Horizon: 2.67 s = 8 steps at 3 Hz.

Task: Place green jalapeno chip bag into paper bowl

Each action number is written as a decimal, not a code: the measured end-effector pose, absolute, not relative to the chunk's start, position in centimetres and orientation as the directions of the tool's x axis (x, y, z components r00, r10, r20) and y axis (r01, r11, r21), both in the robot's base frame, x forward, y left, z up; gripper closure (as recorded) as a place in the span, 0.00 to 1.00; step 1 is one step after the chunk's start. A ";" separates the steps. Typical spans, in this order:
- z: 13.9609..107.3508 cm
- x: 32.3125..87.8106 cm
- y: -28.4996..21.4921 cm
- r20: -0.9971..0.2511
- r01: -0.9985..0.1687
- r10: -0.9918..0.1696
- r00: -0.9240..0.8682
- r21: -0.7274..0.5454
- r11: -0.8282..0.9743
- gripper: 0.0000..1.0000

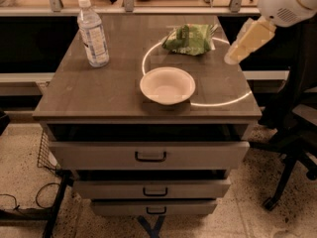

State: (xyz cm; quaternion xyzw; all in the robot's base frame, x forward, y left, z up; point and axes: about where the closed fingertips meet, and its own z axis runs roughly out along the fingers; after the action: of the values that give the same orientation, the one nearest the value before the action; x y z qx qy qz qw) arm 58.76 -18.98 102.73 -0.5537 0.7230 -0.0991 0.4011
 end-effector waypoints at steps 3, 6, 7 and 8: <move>102.2 64.5 -18.4 -0.584 -0.655 -0.809 -0.068 -0.586 0.478 0.00; 96.6 76.9 -16.7 -0.739 -0.713 -0.663 -0.116 -0.403 0.574 0.00; 94.5 79.8 -17.3 -0.765 -0.719 -0.622 -0.166 -0.338 0.607 0.00; 93.1 81.0 -17.8 -0.777 -0.718 -0.597 -0.201 -0.297 0.629 0.00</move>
Offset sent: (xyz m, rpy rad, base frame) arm 0.0346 0.0017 0.0029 0.0533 -0.0591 -0.0359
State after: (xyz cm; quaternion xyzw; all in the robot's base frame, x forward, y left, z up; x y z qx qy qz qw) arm 80.98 -17.82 93.10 -0.4257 0.7721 0.0650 0.4673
